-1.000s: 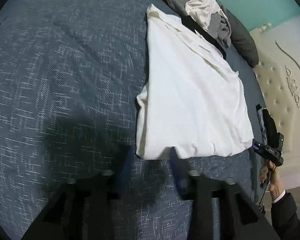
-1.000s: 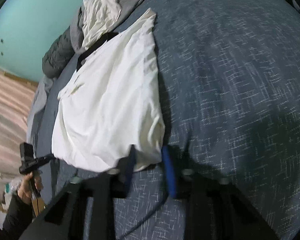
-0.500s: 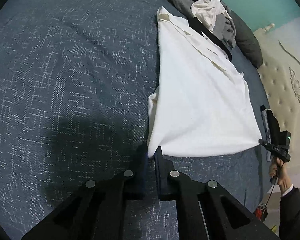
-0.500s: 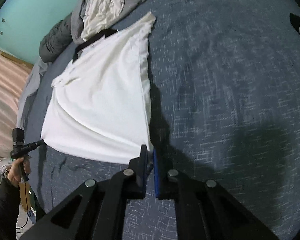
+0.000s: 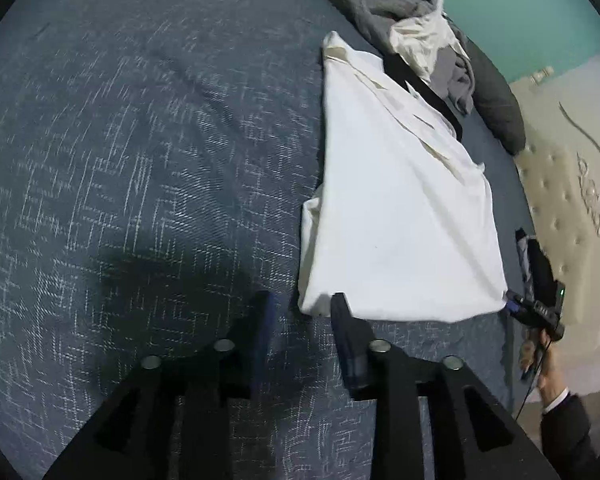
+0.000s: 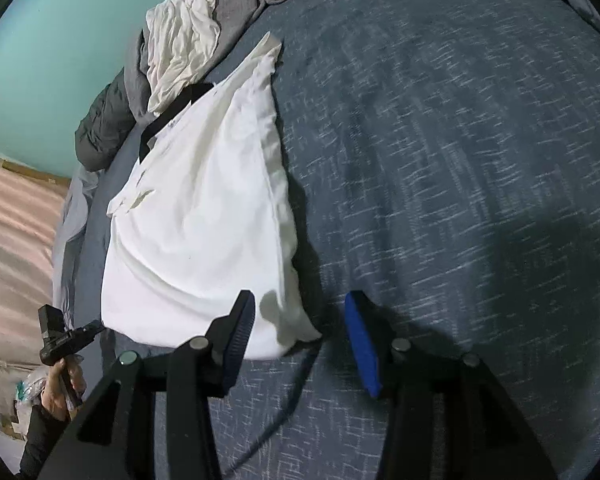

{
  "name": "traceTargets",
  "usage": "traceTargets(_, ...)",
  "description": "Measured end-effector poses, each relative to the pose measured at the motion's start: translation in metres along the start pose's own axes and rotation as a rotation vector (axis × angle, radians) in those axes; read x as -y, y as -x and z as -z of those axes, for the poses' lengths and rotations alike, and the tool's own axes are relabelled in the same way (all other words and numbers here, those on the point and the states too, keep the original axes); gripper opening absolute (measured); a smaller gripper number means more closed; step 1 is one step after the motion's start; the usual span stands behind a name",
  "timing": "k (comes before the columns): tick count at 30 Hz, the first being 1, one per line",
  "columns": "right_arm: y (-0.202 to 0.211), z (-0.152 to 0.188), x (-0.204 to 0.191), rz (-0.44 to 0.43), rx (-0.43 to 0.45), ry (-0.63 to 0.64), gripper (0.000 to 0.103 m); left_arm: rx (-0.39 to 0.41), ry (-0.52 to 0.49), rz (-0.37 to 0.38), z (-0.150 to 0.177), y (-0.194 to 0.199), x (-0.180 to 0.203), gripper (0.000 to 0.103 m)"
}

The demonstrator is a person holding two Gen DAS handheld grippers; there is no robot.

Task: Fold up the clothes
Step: 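Grasp the folded shirt edge with the right tool and tug it straight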

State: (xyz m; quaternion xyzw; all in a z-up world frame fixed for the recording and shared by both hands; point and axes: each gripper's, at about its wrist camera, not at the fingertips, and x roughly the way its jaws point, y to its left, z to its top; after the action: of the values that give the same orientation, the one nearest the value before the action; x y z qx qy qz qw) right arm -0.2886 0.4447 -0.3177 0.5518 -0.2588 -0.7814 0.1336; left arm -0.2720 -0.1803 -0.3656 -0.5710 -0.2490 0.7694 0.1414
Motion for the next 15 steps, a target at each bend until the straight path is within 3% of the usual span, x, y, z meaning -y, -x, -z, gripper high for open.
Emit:
traceTargets(5,-0.014,0.009,-0.015,0.062,-0.046,0.076,0.045,0.008,0.038,0.019,-0.001,-0.005,-0.002,0.032)
traceTargets(7,-0.015,0.01,-0.016,0.088,-0.046,0.082,0.026,0.014,0.059,0.037,-0.003,-0.01,0.0,0.032)
traceTargets(9,-0.014,0.01,-0.016,0.098,-0.044,0.079,0.011,0.016,0.072,0.05,-0.005,-0.014,0.001,0.021)
traceTargets(10,-0.013,0.009,-0.017,0.102,-0.045,0.085,0.008,0.015,0.074,0.053,-0.005,-0.014,0.001,0.009)
traceTargets(15,-0.003,0.009,-0.026,0.106,-0.033,0.111,0.006,0.035,0.061,0.054,-0.004,-0.005,0.006,0.005)
